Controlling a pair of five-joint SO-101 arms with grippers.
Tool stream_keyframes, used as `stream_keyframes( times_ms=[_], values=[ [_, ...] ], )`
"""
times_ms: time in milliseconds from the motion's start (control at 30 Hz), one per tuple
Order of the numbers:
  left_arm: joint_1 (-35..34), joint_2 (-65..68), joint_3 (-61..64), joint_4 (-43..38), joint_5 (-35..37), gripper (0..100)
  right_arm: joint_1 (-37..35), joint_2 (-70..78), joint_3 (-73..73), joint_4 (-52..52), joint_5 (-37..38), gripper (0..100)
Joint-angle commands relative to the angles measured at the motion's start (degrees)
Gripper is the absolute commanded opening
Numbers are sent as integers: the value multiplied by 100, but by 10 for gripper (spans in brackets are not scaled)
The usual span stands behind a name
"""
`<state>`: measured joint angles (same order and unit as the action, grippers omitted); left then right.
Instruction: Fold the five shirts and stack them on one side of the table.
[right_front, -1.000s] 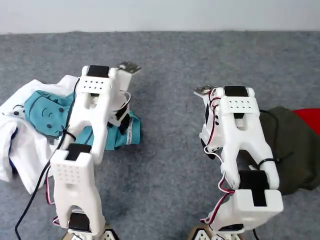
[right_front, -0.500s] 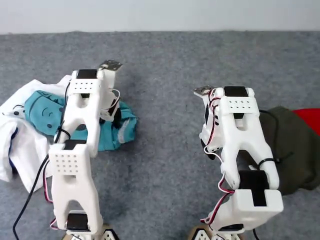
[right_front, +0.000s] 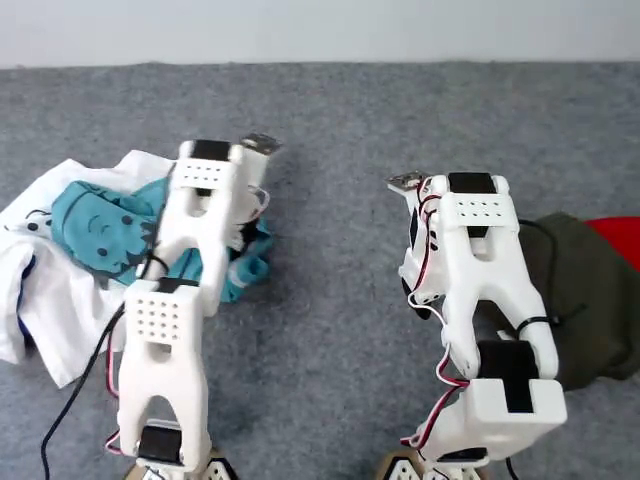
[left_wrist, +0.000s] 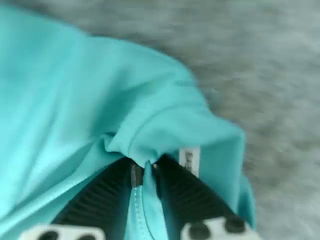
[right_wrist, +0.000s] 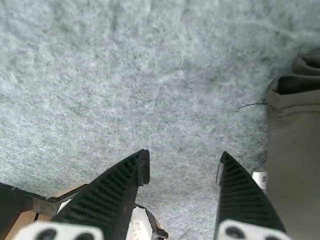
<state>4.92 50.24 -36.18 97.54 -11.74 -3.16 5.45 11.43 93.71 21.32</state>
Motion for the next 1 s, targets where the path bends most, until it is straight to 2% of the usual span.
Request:
stream_keyframes(
  times_ms=[0, 233, 433, 600, 700, 767, 967],
  values=[
    [536, -325, -708, 308, -132, 13, -31, -75, 0, -31, 53, 227],
    [1187, -2031, -989, 308, -176, 13, -31, -75, 9, -31, 44, 227],
    [2664, -3622, -1042, 281, -220, 13, -13, -75, 9, -40, 9, 227],
    [3534, -4642, -1033, 290, -835, 13, 22, -75, 9, -40, 9, 227],
    [3481, -5029, -989, 290, -897, 13, 31, -75, -9, -40, 9, 227],
    [3112, -5099, -1007, 290, -862, 13, 101, -84, -35, -40, 9, 227],
    [1345, -5081, -769, 281, -862, 13, 1156, -84, -598, 4, 9, 227]
  ],
)
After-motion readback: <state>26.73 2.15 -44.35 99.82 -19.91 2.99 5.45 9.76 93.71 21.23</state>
